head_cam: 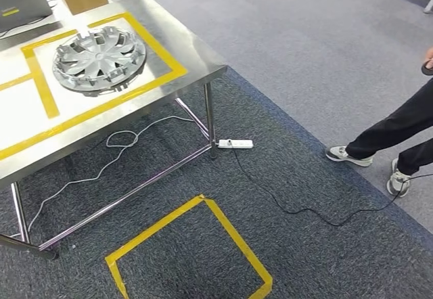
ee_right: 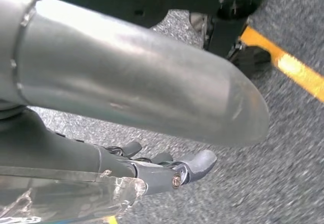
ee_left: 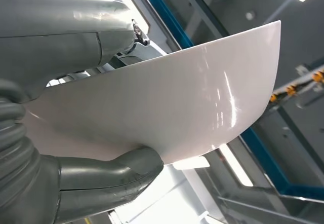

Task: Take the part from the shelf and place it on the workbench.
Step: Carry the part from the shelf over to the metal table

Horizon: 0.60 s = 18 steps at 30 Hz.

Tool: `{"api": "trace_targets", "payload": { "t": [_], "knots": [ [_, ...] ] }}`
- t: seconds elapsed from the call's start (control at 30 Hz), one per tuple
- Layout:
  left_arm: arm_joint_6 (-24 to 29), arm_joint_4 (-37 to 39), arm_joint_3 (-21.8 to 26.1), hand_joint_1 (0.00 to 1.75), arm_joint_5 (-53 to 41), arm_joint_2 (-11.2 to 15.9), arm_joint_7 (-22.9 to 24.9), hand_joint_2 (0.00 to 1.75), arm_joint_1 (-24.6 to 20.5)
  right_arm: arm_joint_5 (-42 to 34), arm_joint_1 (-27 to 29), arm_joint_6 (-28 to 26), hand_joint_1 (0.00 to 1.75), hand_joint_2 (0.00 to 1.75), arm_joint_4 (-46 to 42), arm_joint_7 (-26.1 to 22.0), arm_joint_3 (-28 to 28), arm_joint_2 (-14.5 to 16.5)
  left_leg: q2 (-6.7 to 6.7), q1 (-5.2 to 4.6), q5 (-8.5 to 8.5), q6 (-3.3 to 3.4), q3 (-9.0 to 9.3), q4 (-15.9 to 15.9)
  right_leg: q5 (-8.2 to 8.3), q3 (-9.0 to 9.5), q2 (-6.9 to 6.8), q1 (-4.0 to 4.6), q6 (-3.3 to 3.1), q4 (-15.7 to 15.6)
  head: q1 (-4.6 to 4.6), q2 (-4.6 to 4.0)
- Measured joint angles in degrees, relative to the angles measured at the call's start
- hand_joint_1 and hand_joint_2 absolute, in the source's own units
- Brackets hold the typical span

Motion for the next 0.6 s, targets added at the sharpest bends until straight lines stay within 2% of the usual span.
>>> {"api": "trace_targets", "payload": {
  "t": [0.03, 0.07, 0.1, 0.13, 0.2, 0.23, 0.27, 0.3, 0.33, 0.37, 0.4, 0.43, 0.5, 0.53, 0.57, 0.6],
  "knots": [
    [0.03, 0.09, -0.04, 1.75, -0.15, 0.12, 0.00, 1.75, 0.11, -0.06, -0.01, 0.05, 0.00, 0.00, 0.00, 0.34, 0.00, 0.03, 0.72, -0.18, 0.17, 0.32, 0.79, -1.63, -0.18, 0.10, -0.60, 0.18, 0.30, 0.05, 0.01, 0.00],
    [0.06, 0.15, -0.06, 1.75, -0.33, 0.24, 0.00, 1.75, 0.25, -0.19, -0.03, 0.11, 0.00, 0.00, 0.01, 0.67, 0.00, 0.12, 0.53, -0.34, 0.00, 0.65, 0.85, -2.14, -0.34, 0.25, -1.24, 0.33, 0.57, 0.06, 0.05, 0.00],
    [0.09, 0.18, -0.03, 1.75, -0.47, 0.39, 0.00, 1.75, 0.45, -0.38, -0.12, 0.20, 0.00, 0.00, 0.01, 0.90, -0.01, 0.25, -0.34, -0.27, 0.08, 1.06, 0.73, -2.10, -0.47, 0.46, -1.91, 0.32, 0.82, -0.03, 0.09, 0.00],
    [0.12, 0.19, 0.08, 1.75, -0.49, 0.54, 0.00, 1.75, 0.59, -0.62, -0.24, 0.28, 0.00, 0.00, 0.01, 0.98, -0.03, 0.40, -1.02, -0.17, 0.16, 1.36, 0.69, -2.15, -0.76, 0.63, -1.72, 0.24, 1.15, 0.15, 0.12, 0.00],
    [-0.11, 0.19, 0.35, 1.75, -0.21, 0.76, 0.00, 1.75, 0.36, -0.95, -0.49, 0.48, 0.00, 0.00, 0.01, 0.98, -0.10, 0.86, -2.32, 0.18, 0.46, 1.96, 0.71, -2.30, -2.78, -0.46, 1.03, 0.01, 1.78, 3.05, 0.37, 0.00],
    [-0.34, 0.19, 0.46, 1.75, -0.03, 0.82, 0.00, 1.75, 0.05, -1.01, -0.54, 0.58, 0.00, 0.00, 0.02, 0.79, -0.13, 1.08, -2.95, 0.31, 0.57, 2.18, 0.64, -2.31, -4.62, -2.02, 3.00, -0.12, 2.04, 6.47, 0.55, 0.00],
    [-0.58, 0.20, 0.50, 1.75, 0.10, 0.84, 0.00, 1.75, -0.29, -1.02, -0.52, 0.68, 0.00, 0.00, 0.03, 0.44, -0.15, 1.28, -3.65, 0.36, 0.65, 2.34, 0.53, -2.30, -6.58, -3.93, 4.26, -0.21, 2.15, 10.59, 0.67, 0.00],
    [-0.75, 0.21, 0.52, 1.75, 0.14, 0.84, 0.00, 1.75, -0.57, -1.00, -0.49, 0.75, 0.00, 0.00, 0.04, 0.00, -0.15, 1.39, -4.45, 0.36, 0.71, 2.43, 0.43, -2.29, -8.03, -5.82, 4.80, -0.27, 2.21, 14.39, 0.69, 0.00],
    [-0.93, 0.26, 0.51, 1.75, 0.10, 0.82, 0.01, 1.75, -0.81, -0.98, -0.46, 0.82, 0.00, 0.00, 0.06, -0.48, -0.15, 1.48, -5.30, 0.36, 0.76, 2.45, 0.36, -2.28, -8.49, -7.05, 4.99, -0.29, 2.21, 16.69, 0.70, 0.00],
    [-1.19, 0.33, 0.50, 1.75, 0.15, 0.80, 0.01, 1.75, -1.05, -0.96, -0.48, 0.85, 0.00, 0.00, 0.07, -0.97, -0.15, 1.51, -6.15, 0.37, 0.81, 2.41, 0.35, -2.25, -7.72, -7.23, 5.08, -0.31, 2.15, 16.66, 0.70, 0.00],
    [-1.77, 0.43, 0.43, 1.75, 0.46, 0.80, 0.01, 1.75, -1.38, -0.96, -0.54, 0.88, 0.00, 0.00, 0.07, -1.50, -0.15, 1.51, -7.03, 0.42, 0.87, 2.33, 0.37, -2.23, -5.88, -6.25, 5.33, -0.35, 2.06, 14.24, 0.70, 0.00],
    [-2.60, 0.56, 0.30, 1.75, 1.01, 0.83, 0.04, 1.75, -1.78, -0.97, -0.61, 0.90, 0.00, 0.00, 0.06, -2.03, -0.15, 1.50, -7.89, 0.50, 0.93, 2.18, 0.39, -2.20, -3.55, -4.42, 6.08, -0.46, 1.99, 10.18, 0.71, 0.00],
    [-4.31, 0.84, -0.12, 1.75, 2.30, 0.98, 0.12, 1.75, -2.61, -1.03, -0.81, 0.92, 0.00, 0.00, 0.05, -2.82, -0.15, 1.49, -9.45, 0.53, 1.10, 1.64, 0.19, -2.06, -0.74, -1.12, 8.93, -0.81, 1.88, 2.65, 0.66, 0.00],
    [-4.79, 0.96, -0.34, 1.75, 2.69, 1.08, 0.17, 1.75, -2.93, -1.06, -0.90, 0.93, 0.00, 0.00, 0.05, -3.01, -0.15, 1.49, -10.07, 0.58, 1.23, 1.28, -0.02, -2.04, -0.40, -0.30, 9.91, -0.88, 1.78, 0.84, 0.67, 0.00],
    [-5.03, 1.07, -0.53, 1.75, 2.89, 1.18, 0.20, 1.75, -3.13, -1.09, -0.98, 0.95, 0.00, 0.00, 0.05, -3.11, -0.15, 1.48, -10.67, 0.66, 1.43, 0.88, -0.26, -2.09, -0.57, -0.07, 10.28, -0.82, 1.58, 0.38, 0.66, 0.00],
    [-5.14, 1.16, -0.67, 1.75, 3.00, 1.24, 0.22, 1.75, -3.26, -1.13, -1.03, 0.96, 0.00, 0.00, 0.05, -3.21, -0.15, 1.48, -11.30, 0.82, 1.69, 0.47, -0.49, -2.21, -0.40, -0.03, 9.62, -0.73, 1.22, 0.41, 0.64, 0.00]
  ]
}}
